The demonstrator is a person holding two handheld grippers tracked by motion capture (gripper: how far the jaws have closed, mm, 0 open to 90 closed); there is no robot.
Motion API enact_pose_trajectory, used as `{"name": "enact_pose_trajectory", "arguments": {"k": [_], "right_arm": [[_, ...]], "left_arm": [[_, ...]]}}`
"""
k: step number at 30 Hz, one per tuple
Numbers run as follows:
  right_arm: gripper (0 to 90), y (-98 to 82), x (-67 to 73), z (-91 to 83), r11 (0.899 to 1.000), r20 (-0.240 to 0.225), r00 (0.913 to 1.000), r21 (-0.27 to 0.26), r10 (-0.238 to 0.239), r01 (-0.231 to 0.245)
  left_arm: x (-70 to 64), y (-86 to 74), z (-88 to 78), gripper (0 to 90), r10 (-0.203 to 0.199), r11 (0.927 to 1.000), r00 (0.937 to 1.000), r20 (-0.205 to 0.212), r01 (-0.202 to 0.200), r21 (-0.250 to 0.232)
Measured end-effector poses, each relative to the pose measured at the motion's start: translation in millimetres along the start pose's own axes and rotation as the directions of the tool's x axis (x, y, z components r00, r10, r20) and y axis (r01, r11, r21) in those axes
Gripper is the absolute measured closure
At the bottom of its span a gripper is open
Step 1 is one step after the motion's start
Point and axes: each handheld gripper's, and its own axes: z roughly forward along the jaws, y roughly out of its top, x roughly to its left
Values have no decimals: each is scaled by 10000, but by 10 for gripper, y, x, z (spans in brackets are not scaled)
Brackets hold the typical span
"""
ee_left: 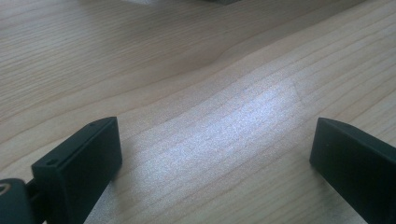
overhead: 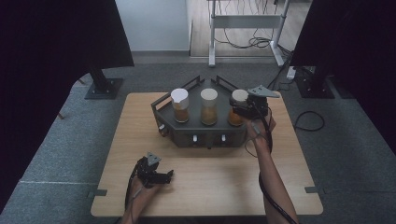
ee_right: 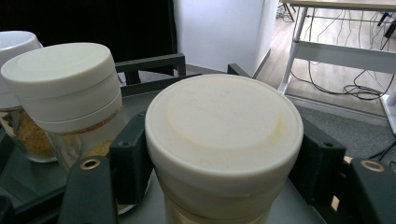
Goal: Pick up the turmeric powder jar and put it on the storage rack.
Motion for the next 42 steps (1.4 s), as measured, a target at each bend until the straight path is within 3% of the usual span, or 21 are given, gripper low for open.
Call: {"name": "enact_pose_trajectory", "arguments": {"k": [11, 16, 42], "right_arm": [[73, 15, -26, 39, 9998, -289, 9994, -36, -206, 205], [14, 24, -45, 57, 9999, -378, 9992, 69, -135, 138], [0, -36, -49, -101, 9999, -399, 9992, -94, -96, 93]], "left_arm": [[0, 0, 0, 16, 5, 10000, 10000, -2, -5, 0], [0, 0, 0, 16, 2, 10000, 10000, 0, -2, 0], [-2, -3, 1, 16, -15, 10000, 10000, -2, 15, -19]]}}
